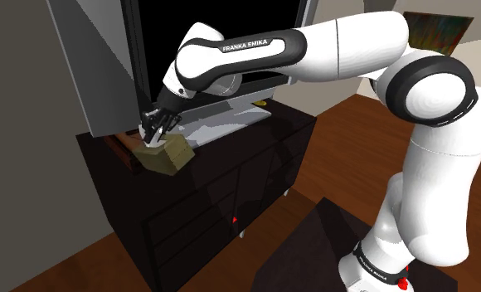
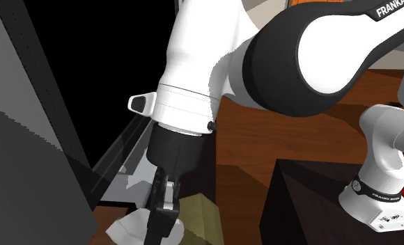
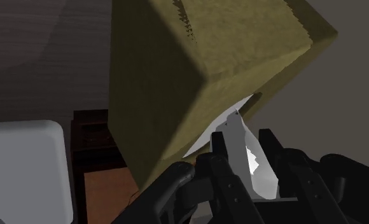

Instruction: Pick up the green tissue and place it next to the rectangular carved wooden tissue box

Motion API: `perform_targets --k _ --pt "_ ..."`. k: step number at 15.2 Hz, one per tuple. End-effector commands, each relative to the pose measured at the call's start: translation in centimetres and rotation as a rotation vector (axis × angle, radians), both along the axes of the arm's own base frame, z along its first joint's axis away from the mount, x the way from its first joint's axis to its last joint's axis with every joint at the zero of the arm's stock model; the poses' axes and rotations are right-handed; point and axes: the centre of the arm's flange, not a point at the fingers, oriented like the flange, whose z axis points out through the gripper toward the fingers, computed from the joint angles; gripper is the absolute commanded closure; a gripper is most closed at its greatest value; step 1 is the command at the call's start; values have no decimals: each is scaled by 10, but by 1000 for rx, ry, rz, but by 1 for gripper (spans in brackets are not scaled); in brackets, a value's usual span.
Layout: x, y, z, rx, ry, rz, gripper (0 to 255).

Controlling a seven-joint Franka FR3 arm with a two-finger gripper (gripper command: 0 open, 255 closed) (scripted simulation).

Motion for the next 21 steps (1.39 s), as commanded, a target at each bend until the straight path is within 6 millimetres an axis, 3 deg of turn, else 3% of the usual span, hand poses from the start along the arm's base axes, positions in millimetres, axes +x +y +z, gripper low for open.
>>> perform_targets --k 1,3,4,5,8,9,13,21 --pt "12 -16 -47 -64 56 -18 255" --pt "12 -16 -47 -64 56 -18 255" --pt "12 -11 -63 -65 54 -17 0" --pt "30 -17 -55 -65 55 -19 0" --pt "28 -21 -41 -64 56 -20 0" --pt "12 -16 -47 -64 56 -18 0" --pt "3 -34 -2 -64 56 -18 0" --pt "3 -34 -2 -64 56 -18 0"
